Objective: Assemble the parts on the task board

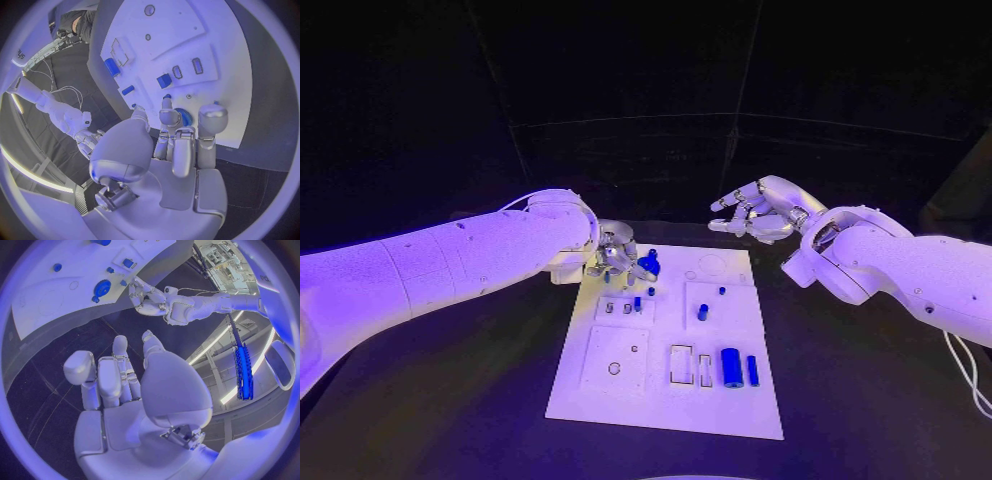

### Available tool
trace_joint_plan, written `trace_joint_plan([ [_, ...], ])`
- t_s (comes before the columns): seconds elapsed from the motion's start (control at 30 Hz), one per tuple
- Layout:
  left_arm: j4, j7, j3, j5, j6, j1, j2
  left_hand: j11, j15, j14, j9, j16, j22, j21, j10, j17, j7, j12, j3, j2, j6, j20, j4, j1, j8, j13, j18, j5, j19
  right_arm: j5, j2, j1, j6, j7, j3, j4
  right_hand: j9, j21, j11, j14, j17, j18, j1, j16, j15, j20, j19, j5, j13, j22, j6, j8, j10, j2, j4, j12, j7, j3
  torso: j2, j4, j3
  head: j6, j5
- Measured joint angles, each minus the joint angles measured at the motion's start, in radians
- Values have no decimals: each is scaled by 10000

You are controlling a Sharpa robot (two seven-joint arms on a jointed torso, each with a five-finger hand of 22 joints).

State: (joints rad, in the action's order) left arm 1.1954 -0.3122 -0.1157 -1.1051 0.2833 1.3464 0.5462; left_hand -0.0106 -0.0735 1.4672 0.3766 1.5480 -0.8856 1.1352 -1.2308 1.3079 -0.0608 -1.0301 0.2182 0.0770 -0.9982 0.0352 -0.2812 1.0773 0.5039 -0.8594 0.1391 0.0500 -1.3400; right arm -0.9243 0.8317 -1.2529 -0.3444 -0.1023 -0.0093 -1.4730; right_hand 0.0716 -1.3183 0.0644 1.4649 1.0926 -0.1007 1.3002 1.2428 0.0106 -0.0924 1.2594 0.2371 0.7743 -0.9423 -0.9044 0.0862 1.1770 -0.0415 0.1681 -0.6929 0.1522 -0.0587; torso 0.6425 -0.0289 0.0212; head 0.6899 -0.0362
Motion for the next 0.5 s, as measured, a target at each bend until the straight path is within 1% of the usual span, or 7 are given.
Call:
trace_joint_plan([
  [0.07,-99,-19,-13,-48,51,0,-131,0,0,0,71,0,-74,55,0,0,12,-38,52,0,41,0,-2,0,74,-57,0,0,0,4,-14,0,4,15,0,2,0,38,0,0,0,0,-2,-1,0,0,0,0,-16,5,0,0,0,2,34,0,0,-89,6,0,0,13,0],
  [0.13,-199,-37,-26,-87,104,0,-244,0,0,0,109,0,-132,116,0,0,22,-83,69,45,51,0,15,45,75,-91,-146,0,0,8,-38,0,8,27,0,7,0,38,0,0,0,1,-53,-38,0,0,0,0,-23,18,0,0,0,53,56,0,0,-112,9,0,1,25,-1],
  [0.27,-385,-73,-37,-152,268,-3,-421,0,1,0,158,41,-171,116,0,-1,-14,-83,107,45,87,0,0,45,122,-120,-150,0,0,14,-76,0,19,54,-1,12,0,38,0,0,0,0,-53,-38,0,0,0,0,-22,18,0,0,0,53,56,0,0,-111,12,5,6,45,-12],
  [0.37,-515,-100,-45,-204,471,-7,-515,-1,1,0,202,41,-171,116,73,-1,4,-83,147,97,176,0,40,97,131,-81,-150,0,0,18,-83,0,31,81,-1,13,0,38,0,0,-30,1,-53,-38,0,0,0,0,-22,44,0,0,0,53,56,0,0,-111,12,7,6,72,-13],
  [0.5,-635,-136,-104,-272,733,-10,-579,-1,1,0,248,41,-171,116,73,-2,3,-83,175,143,176,1,68,142,160,-69,-149,0,1,21,-86,0,45,117,-1,26,-8,38,0,0,-30,0,-53,-38,0,0,0,-1,-33,61,0,0,0,53,82,0,0,-136,12,7,9,105,0],
])
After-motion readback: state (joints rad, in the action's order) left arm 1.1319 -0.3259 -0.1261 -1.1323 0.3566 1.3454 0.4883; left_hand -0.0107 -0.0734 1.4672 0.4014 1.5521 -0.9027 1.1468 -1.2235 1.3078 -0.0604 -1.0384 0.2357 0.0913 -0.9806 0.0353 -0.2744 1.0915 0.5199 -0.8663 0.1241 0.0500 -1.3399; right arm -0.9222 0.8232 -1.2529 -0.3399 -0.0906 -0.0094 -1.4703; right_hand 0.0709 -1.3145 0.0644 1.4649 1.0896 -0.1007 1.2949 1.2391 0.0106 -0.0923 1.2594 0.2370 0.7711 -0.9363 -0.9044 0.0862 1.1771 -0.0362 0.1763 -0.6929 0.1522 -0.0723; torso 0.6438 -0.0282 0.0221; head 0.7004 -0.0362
